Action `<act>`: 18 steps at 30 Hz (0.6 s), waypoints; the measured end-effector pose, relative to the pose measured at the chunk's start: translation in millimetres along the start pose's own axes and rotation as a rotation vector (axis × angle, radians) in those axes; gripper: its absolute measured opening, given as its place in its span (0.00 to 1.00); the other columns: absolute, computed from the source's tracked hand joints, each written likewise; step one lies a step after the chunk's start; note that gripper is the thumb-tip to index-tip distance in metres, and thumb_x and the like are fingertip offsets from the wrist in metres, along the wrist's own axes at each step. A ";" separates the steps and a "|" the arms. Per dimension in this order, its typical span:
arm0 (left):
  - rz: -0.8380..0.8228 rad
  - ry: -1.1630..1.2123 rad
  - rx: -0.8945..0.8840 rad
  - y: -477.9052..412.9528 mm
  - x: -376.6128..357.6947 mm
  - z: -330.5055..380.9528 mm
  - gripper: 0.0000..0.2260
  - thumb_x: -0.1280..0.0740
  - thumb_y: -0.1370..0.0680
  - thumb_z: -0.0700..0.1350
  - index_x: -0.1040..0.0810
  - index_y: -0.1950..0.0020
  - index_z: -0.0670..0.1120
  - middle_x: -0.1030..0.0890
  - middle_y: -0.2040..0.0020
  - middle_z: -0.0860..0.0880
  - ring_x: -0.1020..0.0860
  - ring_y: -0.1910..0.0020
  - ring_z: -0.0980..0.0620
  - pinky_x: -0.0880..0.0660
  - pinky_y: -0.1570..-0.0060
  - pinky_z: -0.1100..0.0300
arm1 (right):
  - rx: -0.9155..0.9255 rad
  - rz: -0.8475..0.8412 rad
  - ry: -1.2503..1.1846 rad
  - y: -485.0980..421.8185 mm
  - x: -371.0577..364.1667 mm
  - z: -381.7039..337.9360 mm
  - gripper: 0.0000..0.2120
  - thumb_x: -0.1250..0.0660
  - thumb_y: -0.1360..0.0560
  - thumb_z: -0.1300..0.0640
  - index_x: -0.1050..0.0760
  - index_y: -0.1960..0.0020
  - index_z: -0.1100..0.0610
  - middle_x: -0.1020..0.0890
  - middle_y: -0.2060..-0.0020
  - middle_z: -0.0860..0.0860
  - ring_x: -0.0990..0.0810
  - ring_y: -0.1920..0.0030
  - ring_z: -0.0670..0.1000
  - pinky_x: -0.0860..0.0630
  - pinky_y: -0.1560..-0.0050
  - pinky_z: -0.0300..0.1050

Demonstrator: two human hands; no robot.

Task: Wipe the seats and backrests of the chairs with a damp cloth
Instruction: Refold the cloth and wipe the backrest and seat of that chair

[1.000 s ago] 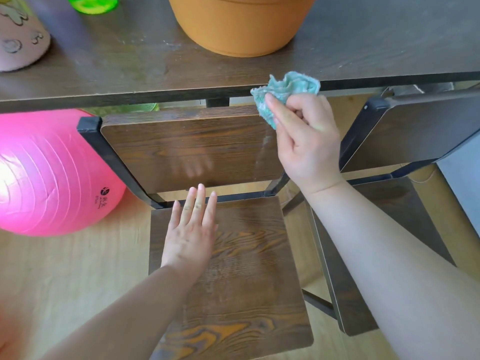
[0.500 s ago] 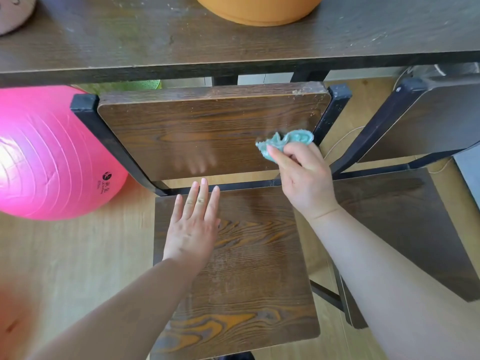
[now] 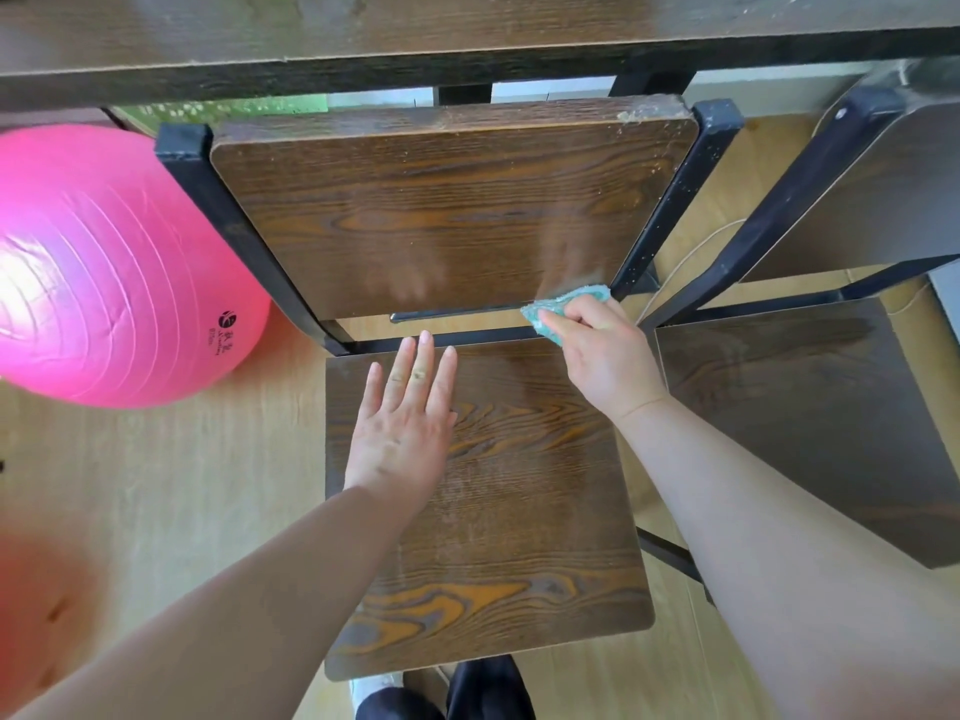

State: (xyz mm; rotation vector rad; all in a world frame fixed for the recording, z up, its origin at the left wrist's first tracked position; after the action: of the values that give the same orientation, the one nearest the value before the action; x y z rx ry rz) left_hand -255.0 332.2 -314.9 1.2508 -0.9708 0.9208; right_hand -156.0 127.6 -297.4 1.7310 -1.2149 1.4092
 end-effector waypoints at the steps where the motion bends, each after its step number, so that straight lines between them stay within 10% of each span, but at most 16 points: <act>1: 0.010 -0.004 -0.003 1.1 1.6 0.3 0.28 0.57 0.14 0.50 0.77 0.26 0.47 0.73 0.24 0.44 0.71 0.23 0.45 0.61 0.22 0.45 | -0.009 0.005 -0.014 1.8 2.4 -1.8 0.20 0.28 0.26 0.64 0.22 0.35 0.57 0.22 0.49 0.53 0.24 0.46 0.55 0.18 0.53 0.52; 13: 0.078 -0.043 -0.102 18.1 31.1 31.2 0.32 0.53 0.14 0.47 0.80 0.27 0.47 0.76 0.25 0.44 0.74 0.25 0.45 0.62 0.22 0.44 | -0.057 0.433 -0.182 32.4 119.8 12.0 0.15 0.35 0.21 0.56 0.20 0.37 0.59 0.21 0.49 0.55 0.22 0.46 0.52 0.21 0.48 0.40; 18: 0.154 -0.026 -0.119 10.1 31.8 41.8 0.34 0.43 0.16 0.47 0.67 0.21 0.46 0.66 0.20 0.44 0.67 0.21 0.44 0.58 0.22 0.43 | 0.002 0.594 -0.219 2.7 175.9 20.3 0.13 0.31 0.22 0.60 0.20 0.38 0.59 0.21 0.50 0.57 0.22 0.46 0.51 0.20 0.49 0.41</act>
State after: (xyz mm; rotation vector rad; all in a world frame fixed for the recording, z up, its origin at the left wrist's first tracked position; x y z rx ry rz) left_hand -257.4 292.6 -279.1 1.1012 -1.1387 0.9534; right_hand -146.1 59.4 -134.2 1.6258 -1.9642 1.5593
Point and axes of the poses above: each hand's wrist, its own y-axis away from the middle knuckle, its own x-axis out of the back of the hand, z = x × y, the point moved 5 cm from there along -y, towards the middle knuckle
